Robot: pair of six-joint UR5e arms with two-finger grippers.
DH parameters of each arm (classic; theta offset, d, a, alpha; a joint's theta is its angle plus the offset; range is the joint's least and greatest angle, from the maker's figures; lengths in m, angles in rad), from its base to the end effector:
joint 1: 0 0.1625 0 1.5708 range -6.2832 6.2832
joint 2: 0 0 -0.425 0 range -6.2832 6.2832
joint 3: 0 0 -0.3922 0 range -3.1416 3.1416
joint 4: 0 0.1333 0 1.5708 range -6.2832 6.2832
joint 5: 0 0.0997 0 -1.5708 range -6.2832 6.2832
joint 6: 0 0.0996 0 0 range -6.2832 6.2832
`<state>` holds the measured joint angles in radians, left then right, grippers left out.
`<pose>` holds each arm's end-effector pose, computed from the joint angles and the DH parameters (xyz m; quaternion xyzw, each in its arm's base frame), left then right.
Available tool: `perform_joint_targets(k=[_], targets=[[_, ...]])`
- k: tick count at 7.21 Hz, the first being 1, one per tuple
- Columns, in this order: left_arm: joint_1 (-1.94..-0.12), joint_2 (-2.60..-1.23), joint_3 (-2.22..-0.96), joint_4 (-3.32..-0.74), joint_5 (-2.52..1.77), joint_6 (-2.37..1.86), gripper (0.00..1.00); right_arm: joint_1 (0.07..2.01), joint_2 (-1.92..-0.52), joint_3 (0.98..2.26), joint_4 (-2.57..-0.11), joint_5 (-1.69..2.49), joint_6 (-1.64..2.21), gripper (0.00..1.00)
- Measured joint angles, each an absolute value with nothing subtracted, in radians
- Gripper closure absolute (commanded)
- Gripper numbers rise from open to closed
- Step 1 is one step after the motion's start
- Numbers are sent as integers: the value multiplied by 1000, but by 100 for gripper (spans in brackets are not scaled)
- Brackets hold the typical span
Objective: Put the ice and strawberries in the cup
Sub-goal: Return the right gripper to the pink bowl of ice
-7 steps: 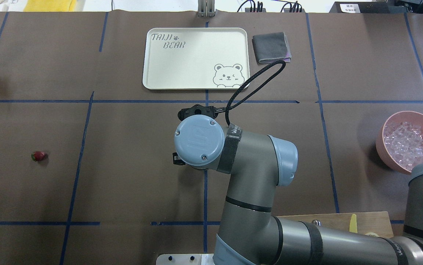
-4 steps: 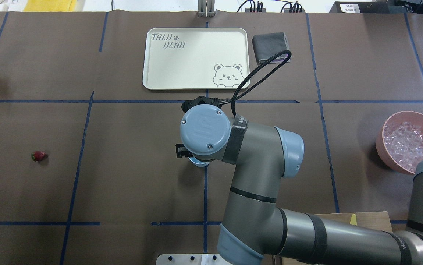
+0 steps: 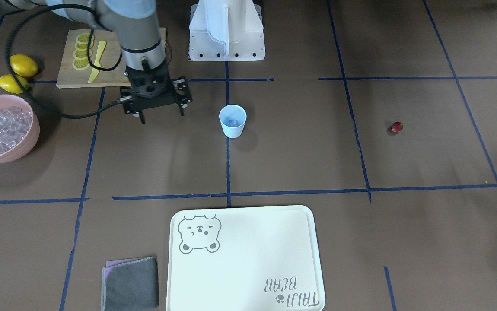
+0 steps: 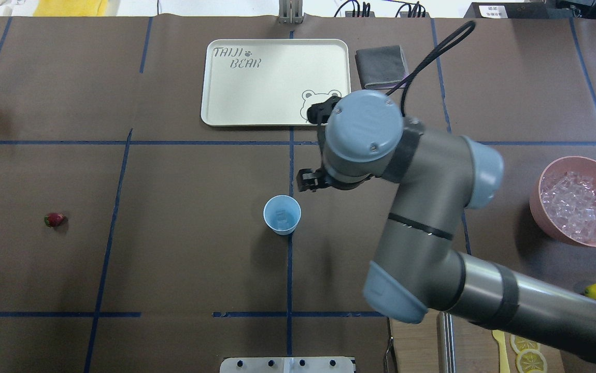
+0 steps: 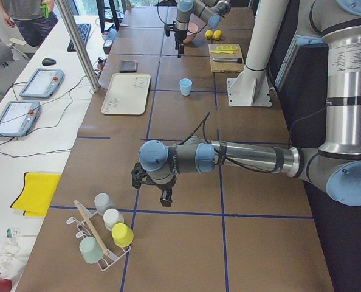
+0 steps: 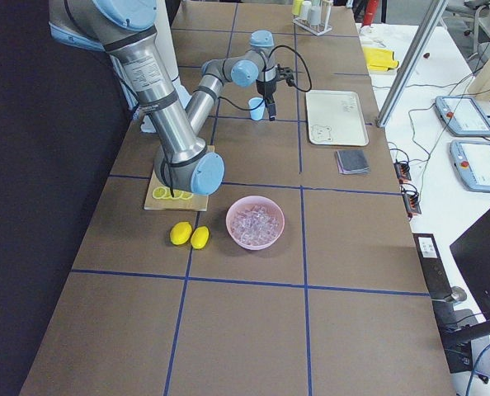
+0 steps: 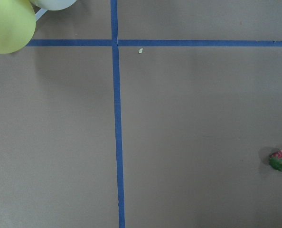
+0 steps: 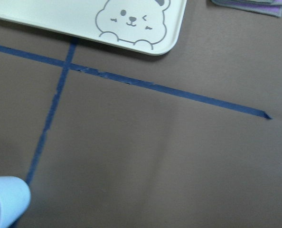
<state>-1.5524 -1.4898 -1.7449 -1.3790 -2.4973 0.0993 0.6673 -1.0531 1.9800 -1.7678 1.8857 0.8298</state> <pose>-0.0454 -0.4503 0.6190 -0.0260 0.4477 0.0306 0.8933 -0.3947 -0.4414 0.2222 0.1166 -0.3635 -0.0899 0.9199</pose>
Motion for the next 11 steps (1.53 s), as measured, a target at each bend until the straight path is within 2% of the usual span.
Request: perform_joint_targets(k=[3, 7, 9, 11], targets=[[-1551, -1491, -1744, -1379, -2497, 99, 0, 911, -1311, 2063, -1713, 2065, 504, 1], [-1550, -1492, -1746, -1380, -2497, 99, 0, 1080, -1670, 2054, -1404, 2184, 337, 1], [-1549, -1492, -1750, -1381, -2497, 99, 0, 1088, -1764, 1974, -1230, 2183, 389, 2], [-1549, -1492, -1752, -1381, -2513, 99, 0, 1088, -1789, 1835, -982, 2182, 523, 10]])
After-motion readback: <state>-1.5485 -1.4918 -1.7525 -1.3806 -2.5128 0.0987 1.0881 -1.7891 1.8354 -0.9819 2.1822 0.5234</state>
